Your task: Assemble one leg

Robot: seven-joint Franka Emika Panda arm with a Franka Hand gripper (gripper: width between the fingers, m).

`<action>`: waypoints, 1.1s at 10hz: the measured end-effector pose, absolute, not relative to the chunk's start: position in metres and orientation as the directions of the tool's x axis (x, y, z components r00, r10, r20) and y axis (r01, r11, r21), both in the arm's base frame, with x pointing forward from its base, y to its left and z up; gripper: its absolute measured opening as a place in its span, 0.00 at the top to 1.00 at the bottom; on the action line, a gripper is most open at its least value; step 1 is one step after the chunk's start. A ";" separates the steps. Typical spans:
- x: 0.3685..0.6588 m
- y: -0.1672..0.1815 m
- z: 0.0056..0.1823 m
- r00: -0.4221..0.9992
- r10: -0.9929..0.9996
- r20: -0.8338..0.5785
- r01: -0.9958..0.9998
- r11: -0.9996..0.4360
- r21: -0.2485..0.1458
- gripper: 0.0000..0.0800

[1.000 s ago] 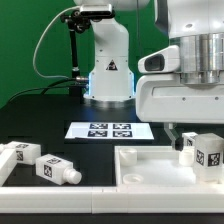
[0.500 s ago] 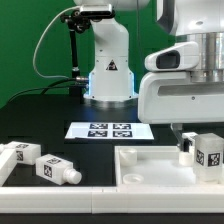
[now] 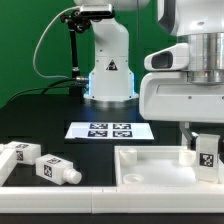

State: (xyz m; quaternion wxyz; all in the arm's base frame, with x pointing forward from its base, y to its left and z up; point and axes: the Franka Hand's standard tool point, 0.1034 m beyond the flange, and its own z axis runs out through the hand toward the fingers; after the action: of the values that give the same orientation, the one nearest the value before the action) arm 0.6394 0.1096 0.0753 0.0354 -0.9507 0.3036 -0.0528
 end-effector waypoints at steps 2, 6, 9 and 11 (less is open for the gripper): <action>0.640 0.107 0.075 0.561 -0.827 0.022 -0.820 -0.559 -0.122 0.64; 0.638 0.115 0.075 -0.011 -0.997 -0.077 -0.993 0.020 -0.112 0.64; 0.638 0.115 0.073 0.250 -0.967 -0.039 -0.962 -0.244 -0.125 0.41; 0.635 0.121 0.076 0.570 -0.822 0.004 -0.817 -0.568 -0.100 0.24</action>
Offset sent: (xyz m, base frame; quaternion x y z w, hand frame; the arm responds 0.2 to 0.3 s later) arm 0.0182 0.0179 0.0018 0.0456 -0.0015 0.5010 0.8643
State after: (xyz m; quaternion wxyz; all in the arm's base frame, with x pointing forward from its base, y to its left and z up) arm 0.6353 0.1210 0.0762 0.0434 -0.8850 0.4629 -0.0252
